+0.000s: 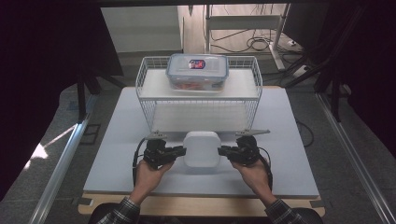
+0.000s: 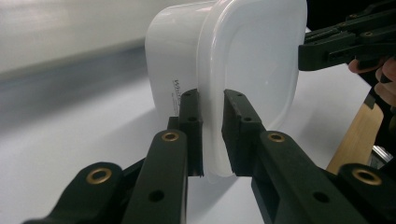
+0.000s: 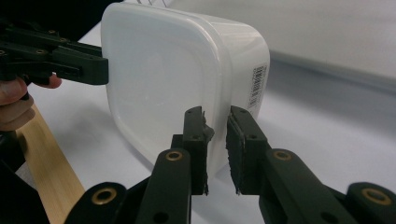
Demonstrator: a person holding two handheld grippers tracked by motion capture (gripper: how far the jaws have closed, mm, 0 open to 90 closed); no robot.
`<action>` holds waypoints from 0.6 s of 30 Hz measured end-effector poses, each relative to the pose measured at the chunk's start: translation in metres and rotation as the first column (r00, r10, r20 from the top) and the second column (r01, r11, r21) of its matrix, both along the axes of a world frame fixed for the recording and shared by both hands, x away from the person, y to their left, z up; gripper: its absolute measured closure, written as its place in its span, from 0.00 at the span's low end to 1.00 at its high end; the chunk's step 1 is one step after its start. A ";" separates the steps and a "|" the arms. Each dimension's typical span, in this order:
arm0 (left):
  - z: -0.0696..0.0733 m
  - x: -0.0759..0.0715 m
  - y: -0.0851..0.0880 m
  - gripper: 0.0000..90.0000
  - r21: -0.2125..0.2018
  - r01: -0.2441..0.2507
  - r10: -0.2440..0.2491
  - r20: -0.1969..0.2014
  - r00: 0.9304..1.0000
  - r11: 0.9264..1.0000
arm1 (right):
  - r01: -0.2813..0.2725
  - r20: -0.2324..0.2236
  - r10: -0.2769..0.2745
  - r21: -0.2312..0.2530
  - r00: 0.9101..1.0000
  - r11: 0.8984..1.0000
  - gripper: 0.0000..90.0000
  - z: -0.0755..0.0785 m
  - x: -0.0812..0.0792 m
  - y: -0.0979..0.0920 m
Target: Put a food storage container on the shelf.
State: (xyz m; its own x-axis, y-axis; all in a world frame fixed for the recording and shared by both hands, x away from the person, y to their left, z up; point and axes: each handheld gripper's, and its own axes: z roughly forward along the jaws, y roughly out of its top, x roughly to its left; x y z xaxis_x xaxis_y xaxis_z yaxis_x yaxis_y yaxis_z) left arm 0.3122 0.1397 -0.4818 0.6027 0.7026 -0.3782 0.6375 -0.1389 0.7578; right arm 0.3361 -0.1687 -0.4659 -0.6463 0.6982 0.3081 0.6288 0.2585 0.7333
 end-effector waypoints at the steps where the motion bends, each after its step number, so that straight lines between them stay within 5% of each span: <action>1: 0.002 0.000 0.000 0.88 0.002 0.001 -0.001 0.006 1.000 1.000 | 0.000 0.008 0.000 0.003 1.000 1.000 0.87 0.002 0.000 0.000; 18: 0.055 0.003 0.004 0.88 0.018 -0.009 0.006 0.125 0.992 1.000 | -0.023 0.105 0.020 0.032 0.994 0.999 0.87 0.048 0.006 0.002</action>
State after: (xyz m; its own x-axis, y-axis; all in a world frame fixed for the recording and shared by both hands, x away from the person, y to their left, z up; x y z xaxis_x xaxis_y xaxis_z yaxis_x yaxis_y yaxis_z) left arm 0.3149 0.1439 -0.4273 0.6389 0.7136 -0.2872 0.5394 -0.1495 0.8287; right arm 0.3422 -0.1668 -0.4177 -0.6907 0.6745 0.2607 0.5431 0.2459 0.8029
